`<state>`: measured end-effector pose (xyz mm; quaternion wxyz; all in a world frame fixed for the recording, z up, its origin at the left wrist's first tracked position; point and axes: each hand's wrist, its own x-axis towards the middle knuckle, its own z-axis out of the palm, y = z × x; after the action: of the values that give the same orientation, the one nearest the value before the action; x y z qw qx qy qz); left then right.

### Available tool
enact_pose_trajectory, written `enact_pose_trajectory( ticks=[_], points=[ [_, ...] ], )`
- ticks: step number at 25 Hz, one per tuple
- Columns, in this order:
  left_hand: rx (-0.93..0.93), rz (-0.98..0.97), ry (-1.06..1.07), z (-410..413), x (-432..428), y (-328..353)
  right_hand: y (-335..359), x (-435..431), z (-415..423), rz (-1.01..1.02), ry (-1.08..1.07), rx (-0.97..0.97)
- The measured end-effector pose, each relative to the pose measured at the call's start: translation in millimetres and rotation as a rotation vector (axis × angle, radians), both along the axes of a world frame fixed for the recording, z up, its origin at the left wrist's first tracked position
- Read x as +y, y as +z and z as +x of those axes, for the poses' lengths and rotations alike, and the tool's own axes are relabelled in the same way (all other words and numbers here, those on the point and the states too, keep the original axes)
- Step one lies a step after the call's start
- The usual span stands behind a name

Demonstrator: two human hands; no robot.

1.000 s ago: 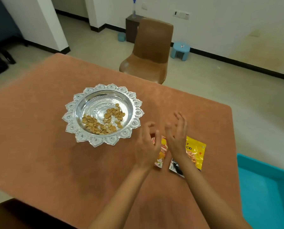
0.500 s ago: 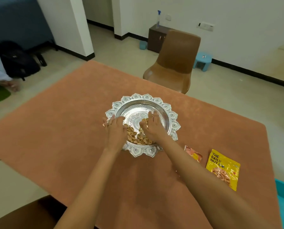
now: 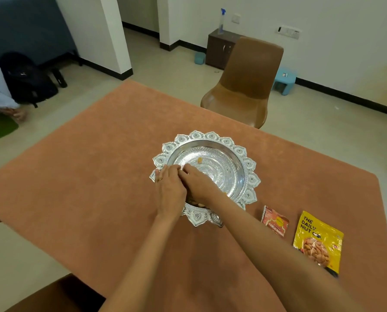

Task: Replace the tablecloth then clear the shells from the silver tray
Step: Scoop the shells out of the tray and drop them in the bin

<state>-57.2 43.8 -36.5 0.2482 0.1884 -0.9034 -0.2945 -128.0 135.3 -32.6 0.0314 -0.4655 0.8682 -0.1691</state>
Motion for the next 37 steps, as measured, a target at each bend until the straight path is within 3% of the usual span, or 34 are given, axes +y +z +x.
enact_pose_trajectory(
  ticks=[2, 5, 10, 12, 14, 18, 25, 29, 31, 34, 37],
  points=[
    [0.028, 0.082, 0.039, 1.4, 4.2, 8.6, 1.8, 0.6, 0.1, 0.069, -0.077, 0.068],
    [0.085, 0.430, 0.072, -0.9, 11.2, 28.1, 3.3, 1.3, -2.3, -0.008, -0.216, 0.024],
    [0.160, 1.566, 0.106, -28.8, 22.5, 50.9, 31.3, -7.2, -8.7, -0.843, -0.695, -0.582],
    [0.168, 1.863, 0.089, -39.0, 29.8, 56.0, 46.2, -13.4, -4.0, -0.976, -0.800, -0.750],
    [0.161, 2.009, 0.070, -43.7, 37.9, 60.6, 54.6, -14.0, 1.1, -0.981, -0.787, -0.791],
    [0.154, 2.153, 0.041, -46.7, 45.6, 57.2, 53.7, -6.3, 3.4, -0.955, -0.732, -0.741],
    [0.151, 2.154, 0.061, -45.3, 44.6, 52.8, 48.9, 5.8, 11.5, -0.869, -0.572, -0.622],
    [0.211, 2.252, 0.221, -44.8, 34.7, 53.0, 50.0, 27.6, -0.8, -0.933, -0.608, -0.569],
    [0.292, 2.263, 0.264, -40.9, 27.4, 56.4, 39.6, 40.9, -11.4, -0.714, -0.663, -0.483],
    [0.273, 2.136, 0.228, -34.6, 17.1, 57.2, 15.4, 46.2, -14.4, -0.187, -0.473, -0.480],
    [0.304, 2.081, 0.218, -31.1, 6.6, 55.6, 4.6, 32.1, -6.1, -0.074, -0.288, -0.451]
  ],
)
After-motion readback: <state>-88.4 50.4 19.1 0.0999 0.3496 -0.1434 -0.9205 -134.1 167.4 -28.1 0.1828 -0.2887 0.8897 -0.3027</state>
